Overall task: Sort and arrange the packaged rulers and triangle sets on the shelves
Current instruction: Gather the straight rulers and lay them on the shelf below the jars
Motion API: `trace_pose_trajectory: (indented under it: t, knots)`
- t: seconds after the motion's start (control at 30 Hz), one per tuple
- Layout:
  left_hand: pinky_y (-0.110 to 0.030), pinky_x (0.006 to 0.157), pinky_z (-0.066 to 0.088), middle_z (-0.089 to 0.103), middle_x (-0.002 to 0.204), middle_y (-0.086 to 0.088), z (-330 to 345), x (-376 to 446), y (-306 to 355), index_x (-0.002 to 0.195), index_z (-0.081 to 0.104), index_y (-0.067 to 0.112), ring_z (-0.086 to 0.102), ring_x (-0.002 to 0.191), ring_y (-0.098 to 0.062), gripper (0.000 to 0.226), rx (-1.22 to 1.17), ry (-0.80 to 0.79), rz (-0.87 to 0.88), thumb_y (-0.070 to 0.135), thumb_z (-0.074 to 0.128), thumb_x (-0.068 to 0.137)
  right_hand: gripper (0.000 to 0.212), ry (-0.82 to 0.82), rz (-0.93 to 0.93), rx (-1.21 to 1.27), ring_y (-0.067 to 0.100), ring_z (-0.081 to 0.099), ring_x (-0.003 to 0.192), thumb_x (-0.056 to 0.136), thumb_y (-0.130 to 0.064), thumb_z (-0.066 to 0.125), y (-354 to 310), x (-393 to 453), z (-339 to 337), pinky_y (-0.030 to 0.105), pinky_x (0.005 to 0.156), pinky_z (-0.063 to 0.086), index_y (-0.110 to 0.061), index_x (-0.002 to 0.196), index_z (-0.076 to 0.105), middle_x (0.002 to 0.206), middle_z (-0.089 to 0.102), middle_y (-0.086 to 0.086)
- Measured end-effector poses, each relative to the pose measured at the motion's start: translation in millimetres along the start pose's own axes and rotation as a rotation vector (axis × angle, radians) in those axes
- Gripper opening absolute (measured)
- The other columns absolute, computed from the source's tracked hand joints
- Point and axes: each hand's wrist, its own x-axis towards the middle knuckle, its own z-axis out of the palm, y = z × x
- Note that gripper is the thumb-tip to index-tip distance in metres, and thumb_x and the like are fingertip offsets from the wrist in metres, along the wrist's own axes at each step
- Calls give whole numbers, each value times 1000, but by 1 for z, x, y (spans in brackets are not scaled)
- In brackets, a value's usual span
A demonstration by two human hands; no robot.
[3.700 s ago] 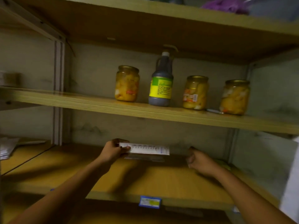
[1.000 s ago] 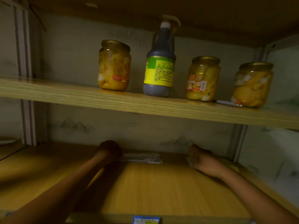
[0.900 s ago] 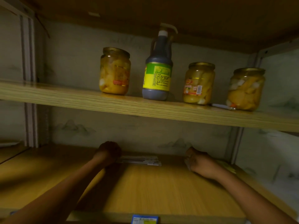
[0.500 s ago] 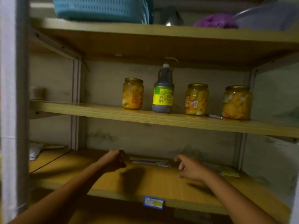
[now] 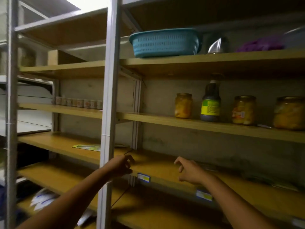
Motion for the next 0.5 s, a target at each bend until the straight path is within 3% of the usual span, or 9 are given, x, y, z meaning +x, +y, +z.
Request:
trace_pose_trajectory:
  t: [0.23,0.37,0.43,0.5]
  knots:
    - [-22,79,56,63,112,2,-50,-73,-84,119,55,24,62,97,-9,35,-22,39,-124,17,66,86,50,-29,-49,0,16,62,94,77,-15,74,-106,16,45,33,78,54,-28,118,50,106,59,-2]
    - [-14,50,47,58,104,8,-85,-109,-151,120,55,24,58,74,-3,36,-8,91,-167,13,64,88,49,-31,-65,43,12,61,86,78,-16,76,-173,31,82,22,64,49,-31,116,49,101,60,-2]
    - [-12,44,43,60,104,7,-100,-124,-187,121,55,23,54,66,-1,36,0,88,-180,14,65,87,50,-34,-71,49,12,62,90,78,-16,75,-209,40,101,26,73,55,-32,118,50,102,60,-3]
    - [-11,47,43,62,116,3,-112,-131,-210,123,55,22,55,70,-1,39,6,78,-182,16,67,86,51,-26,-66,66,14,63,91,78,-15,74,-232,46,113,33,80,59,-32,120,50,104,58,-4]
